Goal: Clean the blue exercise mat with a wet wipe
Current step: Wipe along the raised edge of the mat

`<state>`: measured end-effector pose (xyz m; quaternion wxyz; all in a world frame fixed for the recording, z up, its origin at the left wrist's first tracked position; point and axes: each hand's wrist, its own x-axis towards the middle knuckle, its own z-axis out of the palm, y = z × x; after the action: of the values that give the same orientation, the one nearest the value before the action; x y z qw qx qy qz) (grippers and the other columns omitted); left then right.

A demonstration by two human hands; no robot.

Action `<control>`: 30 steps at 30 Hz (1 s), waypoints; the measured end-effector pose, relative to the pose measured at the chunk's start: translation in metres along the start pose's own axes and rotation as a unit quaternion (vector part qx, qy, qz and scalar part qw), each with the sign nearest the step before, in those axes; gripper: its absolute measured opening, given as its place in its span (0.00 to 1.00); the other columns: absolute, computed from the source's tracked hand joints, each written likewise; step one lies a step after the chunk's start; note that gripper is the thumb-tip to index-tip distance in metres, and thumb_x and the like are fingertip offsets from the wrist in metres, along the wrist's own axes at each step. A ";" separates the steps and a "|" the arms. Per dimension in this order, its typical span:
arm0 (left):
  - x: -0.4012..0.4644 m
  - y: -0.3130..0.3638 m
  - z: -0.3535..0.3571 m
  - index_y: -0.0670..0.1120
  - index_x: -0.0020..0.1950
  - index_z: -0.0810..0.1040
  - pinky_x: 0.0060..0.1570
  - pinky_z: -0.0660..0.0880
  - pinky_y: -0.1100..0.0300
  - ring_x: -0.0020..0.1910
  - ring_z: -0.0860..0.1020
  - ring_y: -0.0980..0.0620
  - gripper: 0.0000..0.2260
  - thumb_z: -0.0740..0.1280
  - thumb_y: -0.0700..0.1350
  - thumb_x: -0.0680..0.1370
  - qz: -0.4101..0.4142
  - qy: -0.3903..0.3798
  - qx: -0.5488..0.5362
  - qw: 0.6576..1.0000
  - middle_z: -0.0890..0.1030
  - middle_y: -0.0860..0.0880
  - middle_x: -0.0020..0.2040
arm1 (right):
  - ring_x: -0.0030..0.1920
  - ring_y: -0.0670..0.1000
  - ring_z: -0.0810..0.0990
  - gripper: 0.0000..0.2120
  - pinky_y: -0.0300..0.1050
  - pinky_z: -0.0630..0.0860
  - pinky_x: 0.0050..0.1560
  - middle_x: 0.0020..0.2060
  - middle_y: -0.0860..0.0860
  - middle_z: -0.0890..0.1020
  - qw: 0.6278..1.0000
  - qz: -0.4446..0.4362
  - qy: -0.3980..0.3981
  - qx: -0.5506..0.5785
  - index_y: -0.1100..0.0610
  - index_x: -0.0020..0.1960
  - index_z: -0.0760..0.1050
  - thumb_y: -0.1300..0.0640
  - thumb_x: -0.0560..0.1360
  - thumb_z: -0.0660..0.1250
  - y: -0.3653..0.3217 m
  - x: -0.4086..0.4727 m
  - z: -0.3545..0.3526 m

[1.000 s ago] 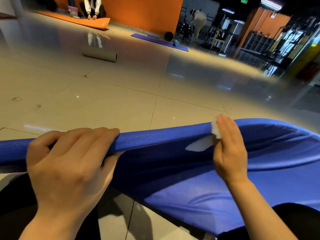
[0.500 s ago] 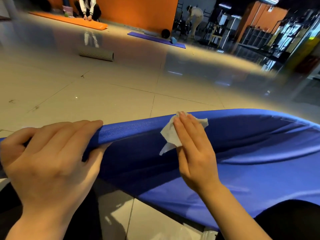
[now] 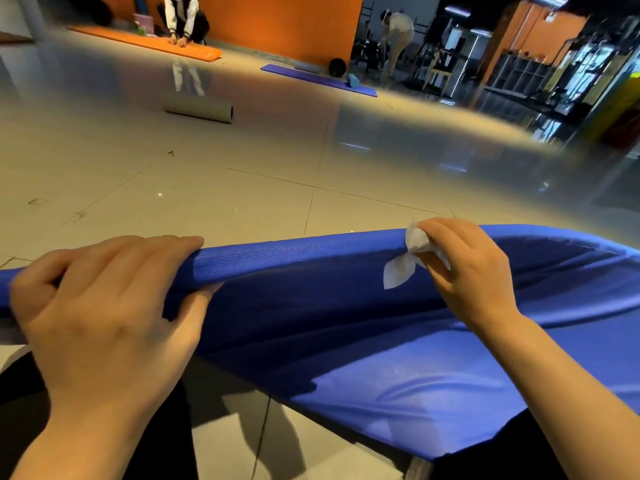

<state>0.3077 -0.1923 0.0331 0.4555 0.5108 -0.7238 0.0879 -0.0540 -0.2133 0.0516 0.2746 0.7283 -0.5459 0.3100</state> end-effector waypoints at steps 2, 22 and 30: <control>0.001 -0.004 0.000 0.45 0.64 0.77 0.59 0.70 0.33 0.60 0.76 0.37 0.17 0.62 0.50 0.78 -0.025 -0.006 -0.009 1.000 0.80 0.43 0.58 | 0.50 0.52 0.75 0.08 0.43 0.70 0.45 0.50 0.54 0.83 1.000 0.012 0.016 0.008 0.60 0.53 0.81 0.63 0.74 0.69 -0.007 0.000 -0.001; 0.017 0.058 0.031 0.49 0.61 0.76 0.47 0.75 0.30 0.50 0.80 0.33 0.13 0.71 0.51 0.78 0.083 0.137 0.015 0.987 0.77 0.47 0.55 | 0.50 0.60 0.82 0.10 0.51 0.75 0.54 0.51 0.59 0.84 0.976 -0.172 0.108 0.079 0.65 0.56 0.82 0.61 0.81 0.64 -0.081 0.032 -0.034; 0.016 0.062 0.046 0.52 0.57 0.77 0.43 0.76 0.30 0.48 0.80 0.40 0.10 0.71 0.52 0.78 0.087 0.146 -0.001 0.985 0.75 0.52 0.54 | 0.50 0.63 0.82 0.11 0.56 0.78 0.52 0.54 0.61 0.83 0.983 -0.175 0.059 -0.026 0.67 0.59 0.80 0.65 0.78 0.68 -0.013 0.010 -0.040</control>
<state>0.2296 -0.2011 0.0396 0.5476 0.4271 -0.6912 0.1998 -0.0450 -0.1872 0.0846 0.3746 0.7859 -0.4009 0.2852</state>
